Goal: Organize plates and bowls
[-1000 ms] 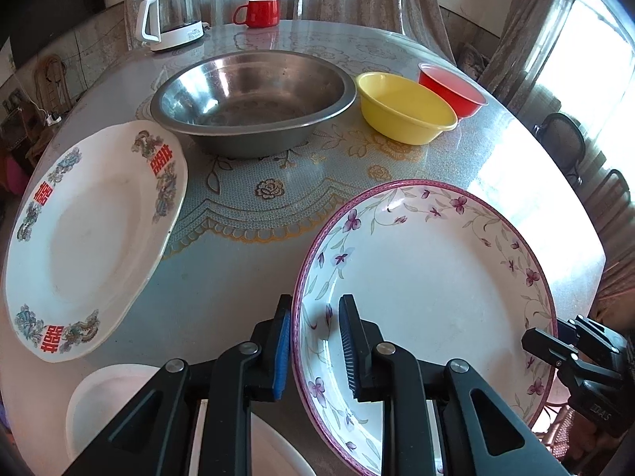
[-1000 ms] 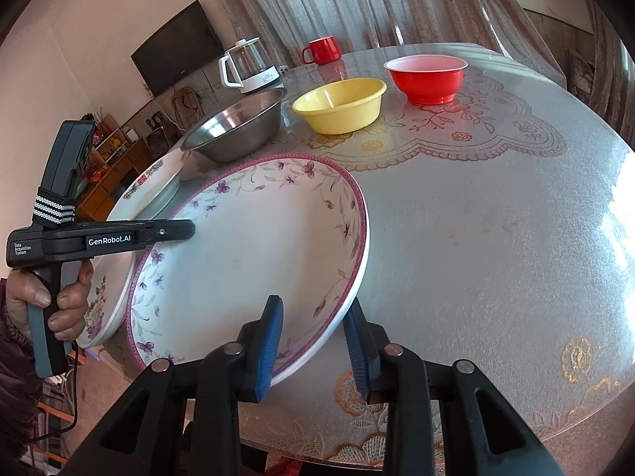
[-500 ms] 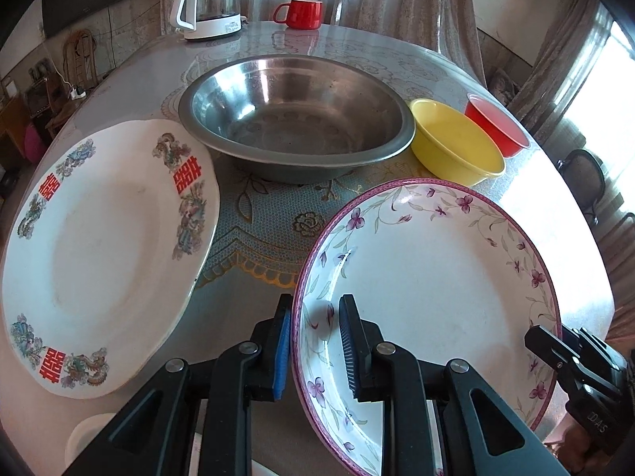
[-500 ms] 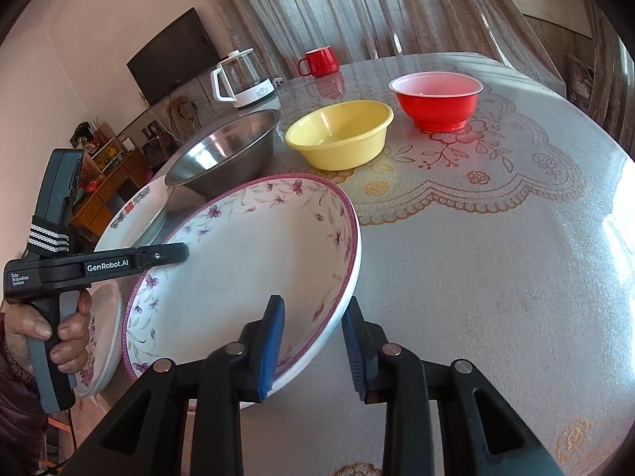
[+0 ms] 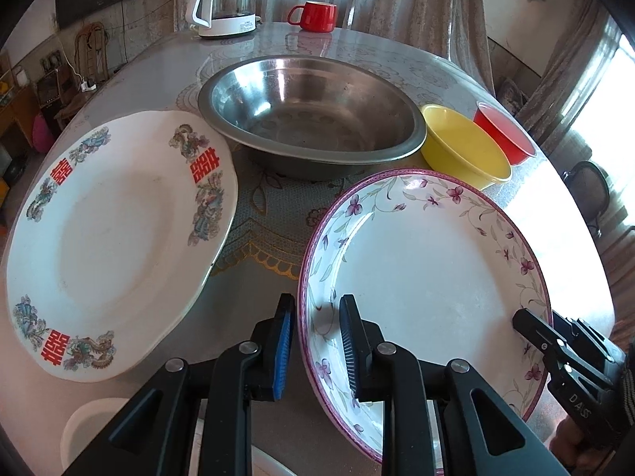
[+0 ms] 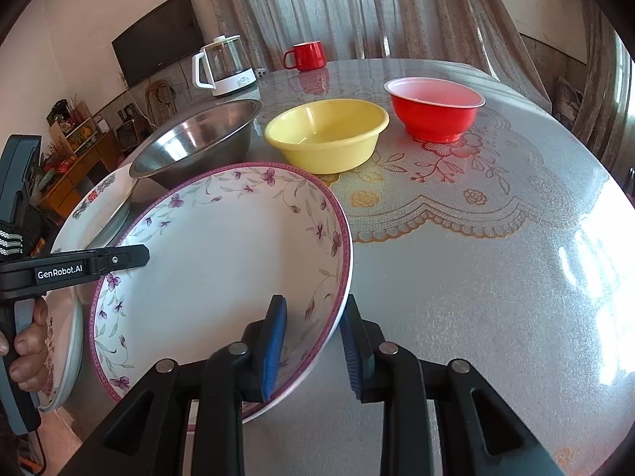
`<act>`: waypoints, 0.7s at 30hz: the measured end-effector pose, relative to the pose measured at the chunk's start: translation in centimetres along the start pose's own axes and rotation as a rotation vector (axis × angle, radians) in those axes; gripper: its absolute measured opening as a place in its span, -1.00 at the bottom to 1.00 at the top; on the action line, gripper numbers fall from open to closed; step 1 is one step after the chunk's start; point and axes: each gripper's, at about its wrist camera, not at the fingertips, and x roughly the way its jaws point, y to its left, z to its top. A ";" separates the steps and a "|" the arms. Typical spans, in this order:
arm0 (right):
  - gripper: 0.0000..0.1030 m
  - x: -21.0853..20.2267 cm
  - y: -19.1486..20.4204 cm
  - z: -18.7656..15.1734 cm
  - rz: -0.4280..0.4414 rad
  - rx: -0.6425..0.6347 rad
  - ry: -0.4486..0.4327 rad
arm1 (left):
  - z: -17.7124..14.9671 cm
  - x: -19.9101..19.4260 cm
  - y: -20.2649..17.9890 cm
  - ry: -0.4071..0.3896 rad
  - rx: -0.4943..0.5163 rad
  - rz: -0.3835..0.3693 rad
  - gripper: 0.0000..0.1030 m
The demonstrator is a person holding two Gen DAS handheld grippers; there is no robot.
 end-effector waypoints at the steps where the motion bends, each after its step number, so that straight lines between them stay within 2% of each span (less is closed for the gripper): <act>1: -0.47 0.0 0.0 0.0 0.000 0.001 0.002 | -0.2 -0.3 0.2 -0.007 -0.006 -0.006 -0.55; 6: -0.33 -0.3 0.0 0.0 0.010 0.026 0.022 | -1.4 -2.6 1.5 -0.055 -0.046 -0.014 -0.55; 9: -0.27 -0.7 0.3 -0.3 -0.023 0.017 0.015 | -2.0 -4.0 2.4 -0.088 -0.064 -0.014 -0.52; 13: -0.21 -1.8 -0.1 -0.4 -0.066 0.046 -0.014 | -3.0 -6.0 3.8 -0.131 -0.102 -0.001 -0.52; 16: -0.21 -3.5 0.1 0.2 -0.085 0.049 -0.073 | -3.2 -7.4 5.2 -0.174 -0.139 -0.008 -0.52; 18: -0.21 -4.5 0.8 0.8 -0.066 0.025 -0.113 | -3.4 -8.1 6.3 -0.196 -0.165 -0.007 -0.52; 21: -0.20 -4.8 2.9 1.6 0.034 -0.035 -0.116 | -3.9 -9.0 8.1 -0.220 -0.196 0.019 -0.52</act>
